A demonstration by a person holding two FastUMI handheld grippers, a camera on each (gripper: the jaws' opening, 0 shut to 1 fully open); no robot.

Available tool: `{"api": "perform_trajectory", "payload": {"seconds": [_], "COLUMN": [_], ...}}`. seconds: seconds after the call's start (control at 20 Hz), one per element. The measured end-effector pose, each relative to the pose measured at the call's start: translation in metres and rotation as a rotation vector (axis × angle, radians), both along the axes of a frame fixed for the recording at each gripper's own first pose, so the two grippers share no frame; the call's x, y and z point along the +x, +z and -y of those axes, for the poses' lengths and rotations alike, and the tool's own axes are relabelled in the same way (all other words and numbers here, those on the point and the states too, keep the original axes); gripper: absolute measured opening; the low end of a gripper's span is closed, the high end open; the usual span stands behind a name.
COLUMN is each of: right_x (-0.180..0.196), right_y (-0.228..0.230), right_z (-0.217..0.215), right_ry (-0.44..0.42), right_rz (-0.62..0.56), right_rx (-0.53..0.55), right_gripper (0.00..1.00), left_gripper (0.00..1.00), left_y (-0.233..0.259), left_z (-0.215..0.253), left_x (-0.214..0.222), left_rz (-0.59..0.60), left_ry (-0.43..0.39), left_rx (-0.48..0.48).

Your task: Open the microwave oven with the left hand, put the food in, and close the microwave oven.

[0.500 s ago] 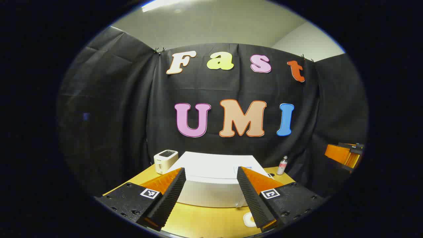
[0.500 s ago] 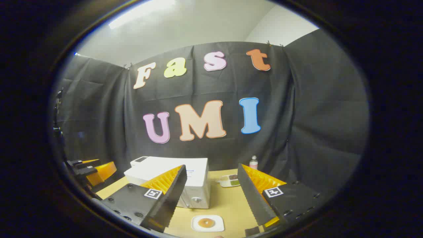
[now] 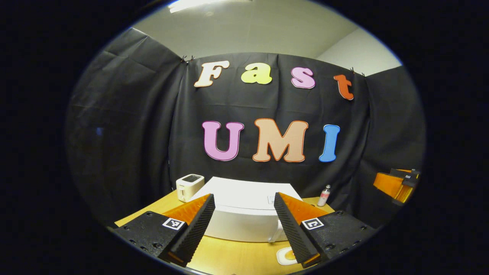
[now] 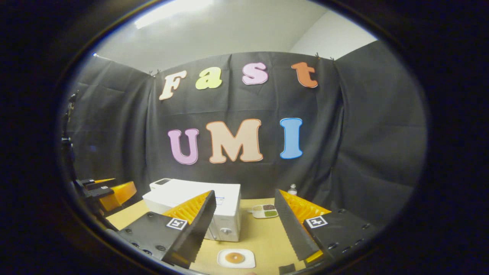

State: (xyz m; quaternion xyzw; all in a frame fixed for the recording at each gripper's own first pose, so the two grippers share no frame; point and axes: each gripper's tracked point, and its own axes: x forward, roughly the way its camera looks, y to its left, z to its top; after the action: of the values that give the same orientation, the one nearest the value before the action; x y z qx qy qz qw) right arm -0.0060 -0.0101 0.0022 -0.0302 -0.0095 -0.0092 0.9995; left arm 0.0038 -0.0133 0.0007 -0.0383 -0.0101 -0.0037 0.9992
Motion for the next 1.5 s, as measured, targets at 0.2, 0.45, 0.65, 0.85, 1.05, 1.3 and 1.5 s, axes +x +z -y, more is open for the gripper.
{"api": "perform_trajectory", "payload": {"seconds": [0.2, 0.45, 0.65, 0.85, 1.05, 1.3, 1.5], "right_x": [0.003, 0.015, 0.025, 0.031, 0.03, 0.025, 0.018], "right_y": [-0.004, -0.01, -0.01, -0.012, -0.014, -0.023, -0.025], "right_z": [0.007, 0.012, 0.027, 0.036, 0.048, 0.065, 0.076], "right_ry": [-0.001, 0.008, -0.022, -0.039, -0.063, -0.099, -0.134], "right_rz": [-0.01, -0.029, -0.03, -0.034, -0.036, -0.058, -0.064], "right_rx": [-0.009, 0.043, 0.041, 0.062, 0.078, 0.07, 0.071], "right_gripper": [0.92, 0.96, 0.92, 0.92, 0.92, 0.92, 0.92], "left_gripper": [0.93, 0.96, 0.95, 0.95, 0.95, 0.95, 0.95], "left_y": [-0.004, -0.008, -0.01, -0.025, -0.051, -0.101, -0.142], "left_z": [0.001, 0.01, 0.021, 0.033, 0.047, 0.074, 0.091], "left_x": [0.009, 0.022, 0.03, 0.037, 0.04, 0.044, 0.046], "left_rz": [-0.012, -0.019, -0.02, -0.054, -0.115, -0.243, -0.352], "left_ry": [0.007, 0.003, -0.012, -0.041, -0.08, -0.161, -0.196], "left_rx": [-0.01, 0.009, 0.022, 0.018, 0.02, -0.015, -0.043]}}
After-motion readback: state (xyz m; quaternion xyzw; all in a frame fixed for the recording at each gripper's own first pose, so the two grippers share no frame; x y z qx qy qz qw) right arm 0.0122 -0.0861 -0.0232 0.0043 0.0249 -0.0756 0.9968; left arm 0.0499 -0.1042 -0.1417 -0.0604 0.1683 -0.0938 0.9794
